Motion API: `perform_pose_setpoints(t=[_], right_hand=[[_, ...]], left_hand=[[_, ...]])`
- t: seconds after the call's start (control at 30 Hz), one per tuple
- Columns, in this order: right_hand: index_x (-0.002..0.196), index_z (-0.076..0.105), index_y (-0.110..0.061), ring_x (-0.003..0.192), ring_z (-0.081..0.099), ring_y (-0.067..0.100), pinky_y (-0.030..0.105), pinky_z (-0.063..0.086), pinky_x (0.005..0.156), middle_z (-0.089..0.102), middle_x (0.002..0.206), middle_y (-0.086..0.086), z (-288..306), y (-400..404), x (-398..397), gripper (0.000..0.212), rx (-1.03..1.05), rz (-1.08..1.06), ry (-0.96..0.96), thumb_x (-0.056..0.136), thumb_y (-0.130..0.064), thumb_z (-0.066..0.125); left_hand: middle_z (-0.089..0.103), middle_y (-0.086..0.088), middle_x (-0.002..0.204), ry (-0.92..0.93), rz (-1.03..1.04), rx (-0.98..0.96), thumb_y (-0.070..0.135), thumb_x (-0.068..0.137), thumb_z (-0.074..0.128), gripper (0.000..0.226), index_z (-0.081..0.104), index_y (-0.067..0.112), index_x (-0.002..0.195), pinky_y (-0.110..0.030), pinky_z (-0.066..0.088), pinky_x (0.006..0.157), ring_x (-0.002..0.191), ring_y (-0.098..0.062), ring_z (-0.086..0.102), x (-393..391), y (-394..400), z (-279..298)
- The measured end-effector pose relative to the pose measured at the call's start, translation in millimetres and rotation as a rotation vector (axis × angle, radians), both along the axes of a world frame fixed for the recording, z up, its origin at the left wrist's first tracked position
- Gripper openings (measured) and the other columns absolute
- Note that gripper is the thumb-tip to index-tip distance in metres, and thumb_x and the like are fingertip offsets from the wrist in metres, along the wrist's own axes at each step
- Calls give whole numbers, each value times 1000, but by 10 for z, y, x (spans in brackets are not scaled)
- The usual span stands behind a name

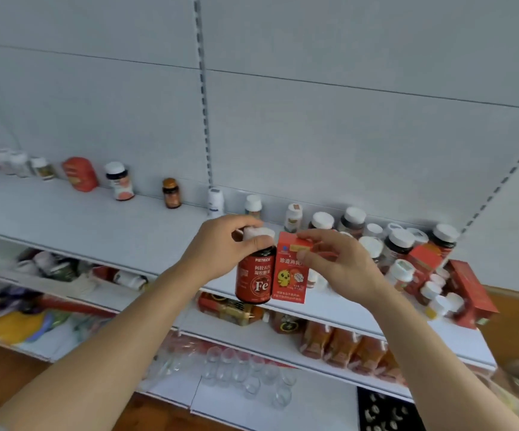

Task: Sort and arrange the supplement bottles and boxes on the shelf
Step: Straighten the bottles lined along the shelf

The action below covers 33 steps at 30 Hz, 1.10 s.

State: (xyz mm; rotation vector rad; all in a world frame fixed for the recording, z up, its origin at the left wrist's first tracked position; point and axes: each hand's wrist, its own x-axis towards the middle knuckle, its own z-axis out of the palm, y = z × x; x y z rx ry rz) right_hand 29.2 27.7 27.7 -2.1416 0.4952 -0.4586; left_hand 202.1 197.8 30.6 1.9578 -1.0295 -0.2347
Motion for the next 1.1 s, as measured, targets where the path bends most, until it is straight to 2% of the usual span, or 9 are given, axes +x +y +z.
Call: perform_pose_setpoints(t=[0.13, 0.23, 0.37, 0.53, 0.63, 0.73, 1.0, 1.1], right_hand=[[116, 68, -32, 92, 62, -5, 7, 47, 71, 68, 101, -18, 63, 275, 385, 30, -32, 77, -6, 86, -36, 73], [118, 67, -32, 96, 62, -5, 9, 48, 72, 67, 107, -18, 93, 521, 694, 32, -59, 125, 6, 87, -39, 71], [116, 67, -33, 96, 61, -5, 10, 48, 75, 66, 108, -19, 120, 943, 1134, 30, -55, 151, 5, 86, -38, 72], [114, 66, -35, 95, 62, -5, 11, 50, 75, 65, 105, -20, 98, 1502, 1731, 31, -40, 176, 19, 85, -37, 75], [112, 67, -36, 97, 63, -2, 21, 54, 83, 65, 107, -19, 39, 1834, 2108, 31, -44, 191, 25, 83, -38, 77], [110, 66, -36, 96, 63, 0, 24, 56, 85, 65, 108, -19, 12, 2088, 2449, 31, -57, 214, 50, 82, -38, 77], [114, 64, -33, 100, 62, 2, 17, 55, 80, 62, 111, -16, -14, 2370, 3513, 33, -135, 285, 36, 83, -34, 76], [120, 64, -30, 102, 61, 2, 21, 56, 84, 60, 117, -12, -77, 2354, 3953, 38, -152, 306, -5, 84, -31, 75]], left_hand=[[66, 19, 104, 38, 78, -5, 54, 71, 78, 48, 70, 33, 113, -11, 49, 70, 89, 8, 61, 265, 416, 36], [66, 19, 110, 34, 113, -9, 58, 72, 76, 50, 69, 33, 115, -12, 49, 71, 92, 6, 61, 500, 736, 42], [61, 25, 104, 33, 148, -11, 57, 76, 73, 46, 68, 35, 116, -4, 42, 64, 90, 11, 59, 878, 1193, 52], [61, 24, 108, 36, 172, -4, 56, 78, 73, 42, 67, 38, 115, -10, 44, 70, 94, 8, 58, 1414, 1792, 33], [63, 24, 111, 61, 203, -7, 54, 77, 75, 39, 67, 39, 112, -15, 48, 75, 97, 4, 60, 1746, 2134, -29], [61, 26, 107, 68, 218, 4, 54, 77, 75, 40, 66, 40, 113, -18, 50, 77, 99, 3, 60, 2041, 2411, -71], [61, 22, 114, 66, 259, -19, 54, 78, 74, 39, 65, 42, 113, -16, 46, 78, 101, 2, 59, 2987, 2746, -153], [62, 20, 116, 69, 288, -15, 53, 78, 74, 38, 64, 42, 113, -17, 47, 78, 101, -1, 60, 3377, 2774, -165]])
